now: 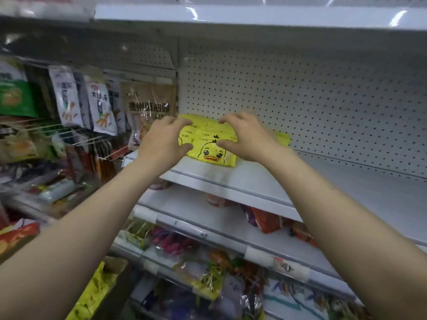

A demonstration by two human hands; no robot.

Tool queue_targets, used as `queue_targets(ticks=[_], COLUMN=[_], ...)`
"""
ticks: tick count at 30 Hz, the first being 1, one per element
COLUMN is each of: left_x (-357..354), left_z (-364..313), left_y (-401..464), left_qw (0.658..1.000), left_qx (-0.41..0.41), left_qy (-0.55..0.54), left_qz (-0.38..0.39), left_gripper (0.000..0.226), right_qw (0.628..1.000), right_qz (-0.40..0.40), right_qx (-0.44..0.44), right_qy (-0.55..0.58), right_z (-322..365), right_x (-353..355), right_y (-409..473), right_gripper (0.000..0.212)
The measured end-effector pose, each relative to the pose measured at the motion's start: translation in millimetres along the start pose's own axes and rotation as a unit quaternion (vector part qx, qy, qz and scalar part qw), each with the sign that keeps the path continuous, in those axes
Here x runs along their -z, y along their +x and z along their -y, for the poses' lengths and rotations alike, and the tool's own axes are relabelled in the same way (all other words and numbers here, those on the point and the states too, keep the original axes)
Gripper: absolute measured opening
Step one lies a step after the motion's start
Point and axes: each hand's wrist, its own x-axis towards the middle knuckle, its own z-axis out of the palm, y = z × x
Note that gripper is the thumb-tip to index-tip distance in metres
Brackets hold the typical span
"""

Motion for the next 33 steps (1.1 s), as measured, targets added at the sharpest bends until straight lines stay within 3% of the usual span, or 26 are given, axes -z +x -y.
queue_targets(ticks=[8, 18, 25, 33], left_x=[71, 121, 108, 44], left_z=[40, 124, 245, 424], left_y=[-98, -162, -172, -168], left_qw=[0.993, 0.977, 0.970, 0.964], left_qx=[0.051, 0.131, 0.165, 0.189], left_qy=[0.107, 0.168, 0.173, 0.123], left_qz=[-0.002, -0.004, 0.030, 0.138], left_gripper=[0.051, 0.051, 0.051, 0.050], right_qw=[0.994, 0.978, 0.968, 0.960], right_qz=[0.000, 0.039, 0.110, 0.233], right_qx=[0.082, 0.173, 0.191, 0.117], right_qy=[0.075, 0.111, 0.120, 0.104], right_z=[103, 219, 303, 387], right_x=[-10, -50, -132, -278], right_y=[-45, -20, 44, 124], right_gripper=[0.057, 0.058, 0.060, 0.057])
